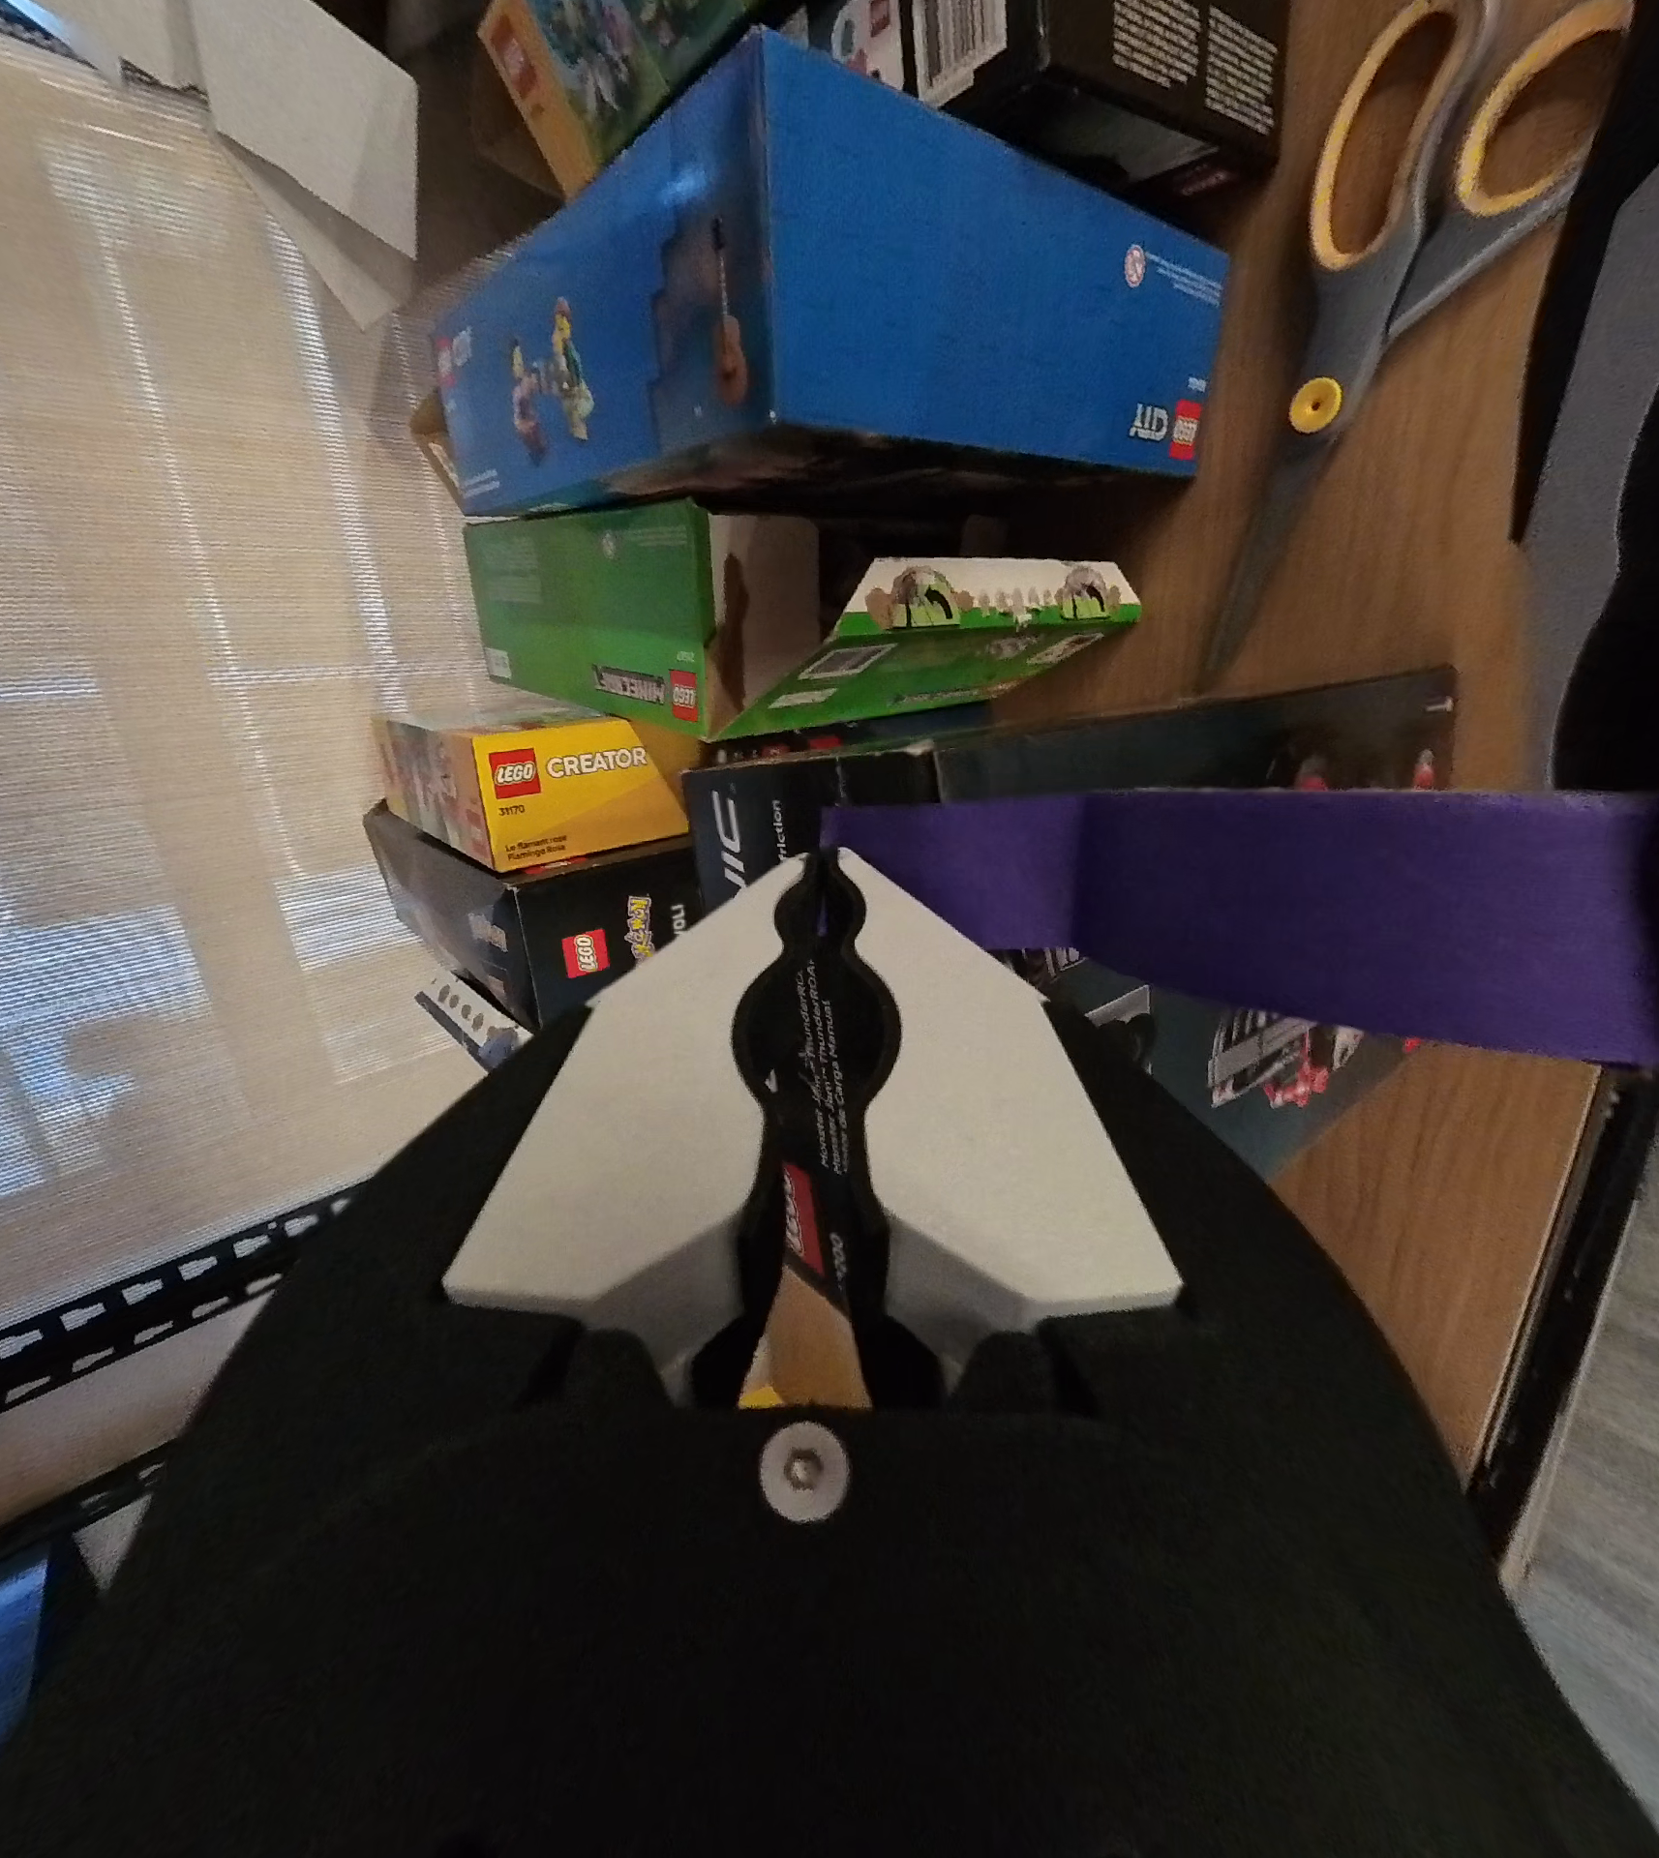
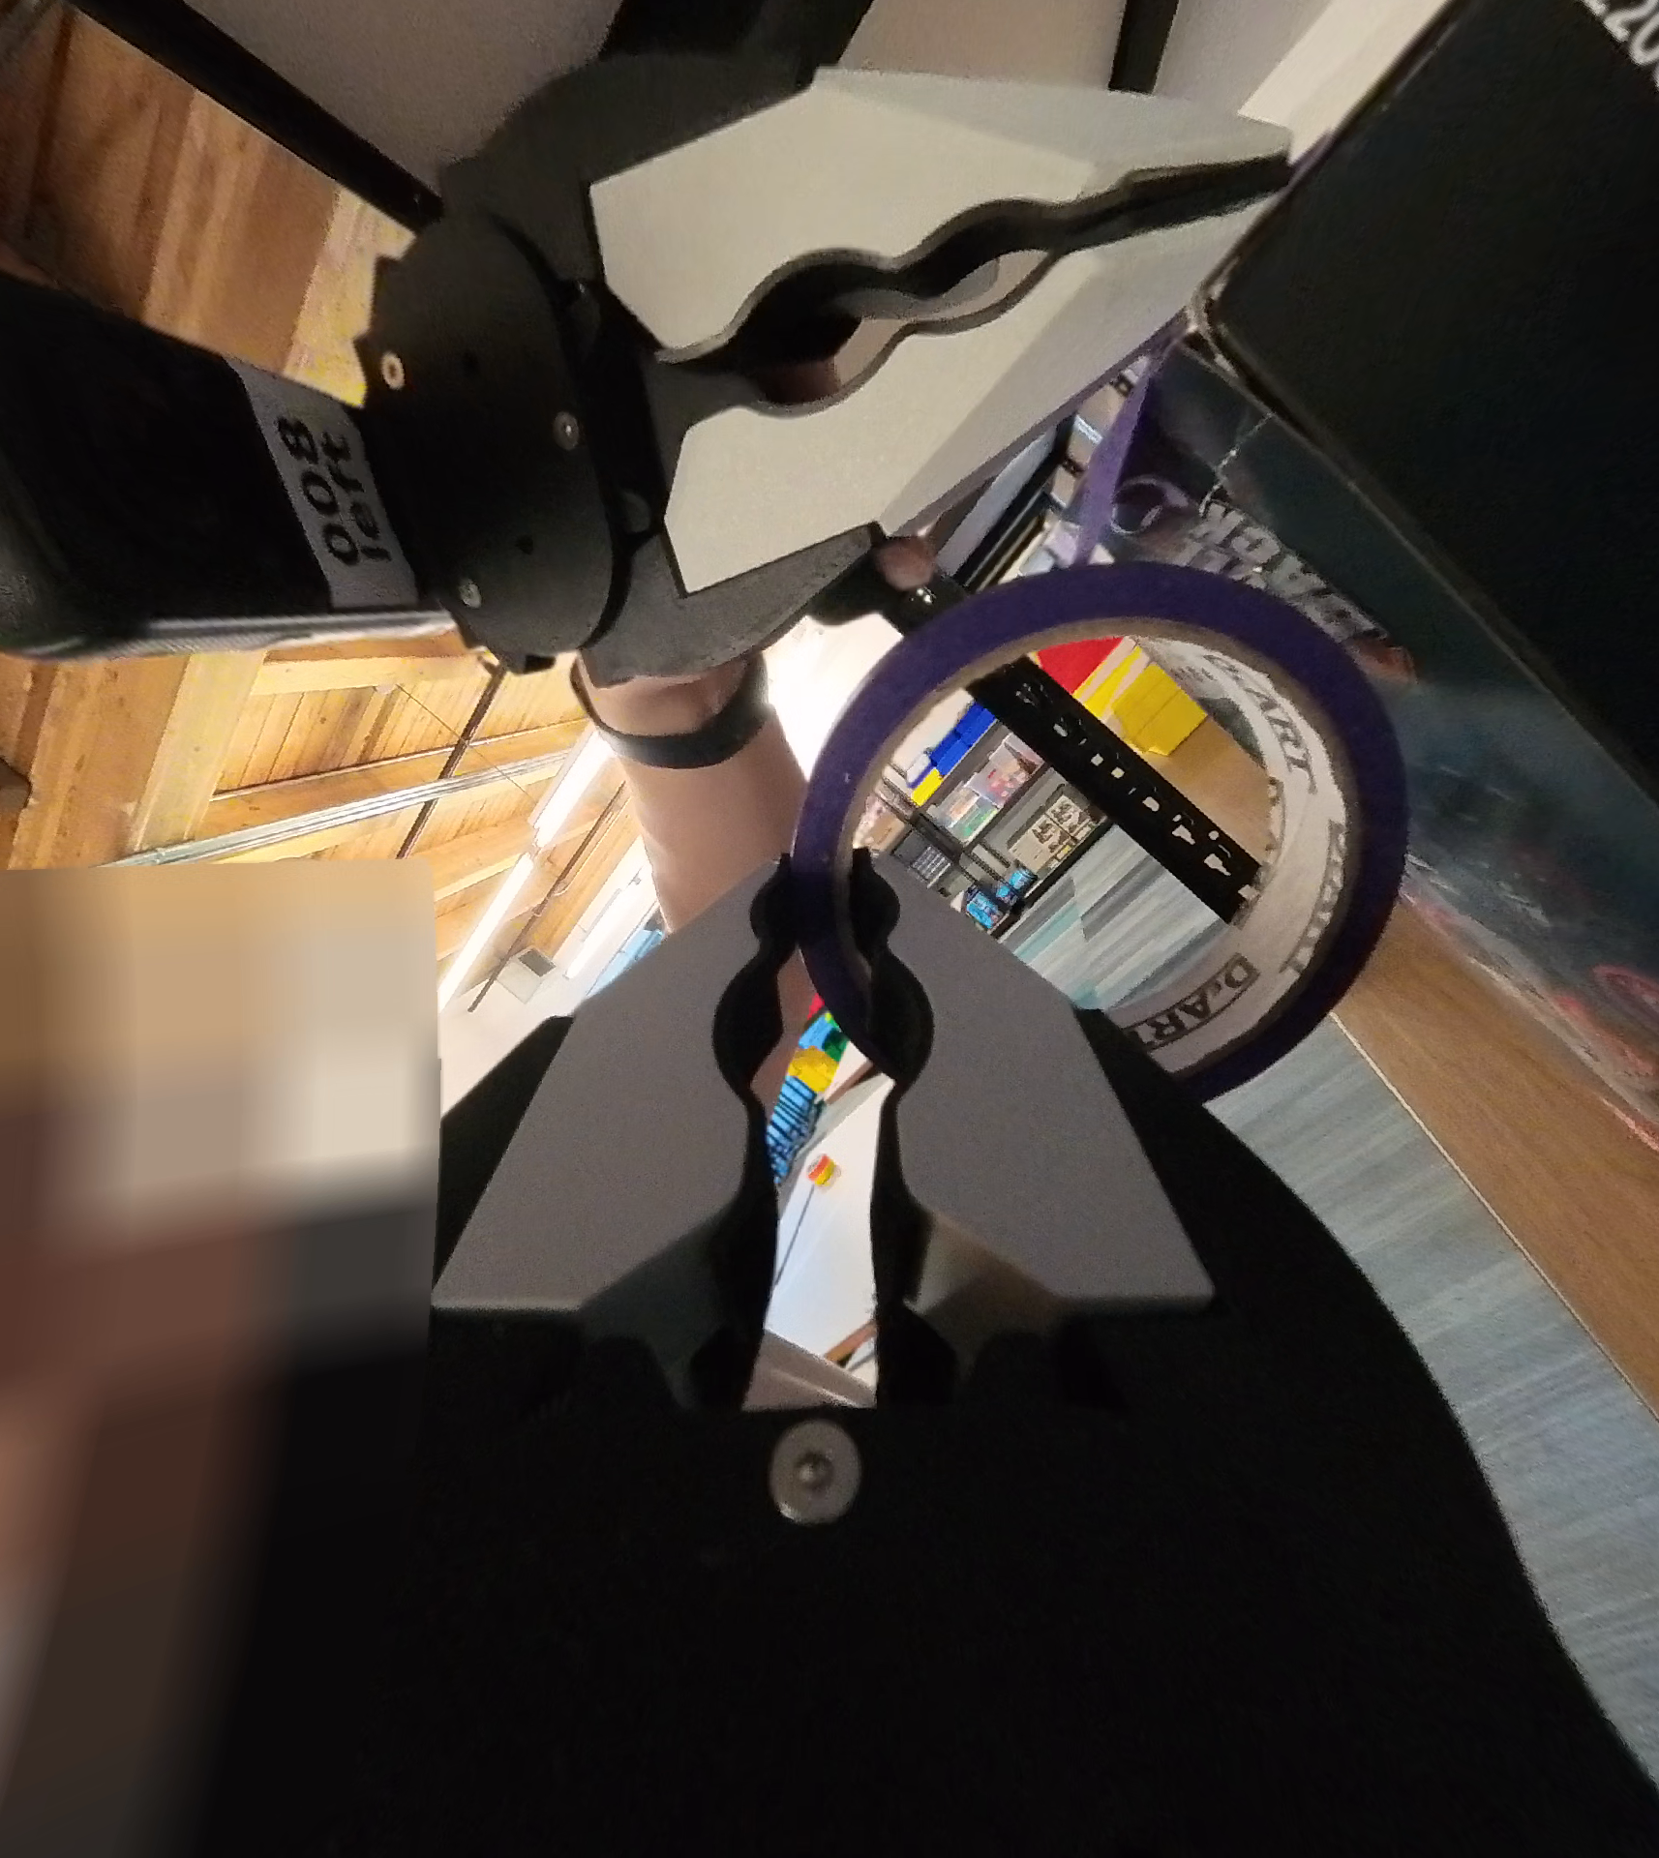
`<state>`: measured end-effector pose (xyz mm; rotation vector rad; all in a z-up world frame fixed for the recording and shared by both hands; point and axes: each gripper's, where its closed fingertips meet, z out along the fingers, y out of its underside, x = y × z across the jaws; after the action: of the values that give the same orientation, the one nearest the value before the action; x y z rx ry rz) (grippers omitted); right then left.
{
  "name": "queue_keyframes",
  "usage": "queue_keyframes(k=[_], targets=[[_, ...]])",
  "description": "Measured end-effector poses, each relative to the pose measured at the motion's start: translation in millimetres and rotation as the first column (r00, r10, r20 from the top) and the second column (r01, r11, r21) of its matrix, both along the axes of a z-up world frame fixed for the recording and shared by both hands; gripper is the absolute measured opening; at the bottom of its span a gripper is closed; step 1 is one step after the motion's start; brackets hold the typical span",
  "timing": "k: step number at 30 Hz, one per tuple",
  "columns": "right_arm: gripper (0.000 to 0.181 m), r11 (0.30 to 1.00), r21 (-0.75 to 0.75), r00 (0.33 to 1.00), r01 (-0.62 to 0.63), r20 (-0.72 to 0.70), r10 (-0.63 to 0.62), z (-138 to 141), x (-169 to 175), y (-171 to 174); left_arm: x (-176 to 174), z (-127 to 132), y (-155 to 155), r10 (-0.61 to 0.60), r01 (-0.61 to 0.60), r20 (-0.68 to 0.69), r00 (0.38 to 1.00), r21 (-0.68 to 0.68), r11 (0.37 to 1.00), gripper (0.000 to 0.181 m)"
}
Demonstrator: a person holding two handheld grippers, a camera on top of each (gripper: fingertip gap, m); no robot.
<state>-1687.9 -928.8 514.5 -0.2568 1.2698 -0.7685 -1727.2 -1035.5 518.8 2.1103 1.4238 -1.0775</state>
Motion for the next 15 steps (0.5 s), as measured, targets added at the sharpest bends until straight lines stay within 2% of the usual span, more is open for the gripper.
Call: queue_keyframes(k=[3,5,7,9,12,15], targets=[[0.008,1.0,0.003,1.0,-0.027,-0.004,0.027,-2,3,2,3,3,-9,0.003,-0.005,-0.014,1.0,-0.088,0.996,0.006],[0.008,0.999,0.006,0.999,-0.033,-0.002,0.033,-2,4,3,8,2,-19,0.017,-0.017,0.004,1.0,-0.157,0.987,0.0],[0.008,1.0,0.0,1.0,-0.013,-0.005,0.013,-3,3,-1,7,0,-21,0.005,-0.006,-0.012,1.0,-0.168,0.986,0.0],[0.008,1.0,0.007,1.0,-0.021,0.004,0.021,-3,2,-2,7,2,-21,0.002,-0.007,-0.034,0.999,-0.157,0.988,0.002],[0.008,0.999,0.016,0.999,-0.03,0.022,0.03,-2,3,-3,8,14,-24,0.009,-0.024,-0.097,0.995,-0.148,0.989,0.026],[0.008,0.999,0.016,0.999,-0.028,0.028,0.028,-2,2,-4,1,19,-12,-0.015,0.008,-0.199,0.98,-0.037,0.999,0.016]])
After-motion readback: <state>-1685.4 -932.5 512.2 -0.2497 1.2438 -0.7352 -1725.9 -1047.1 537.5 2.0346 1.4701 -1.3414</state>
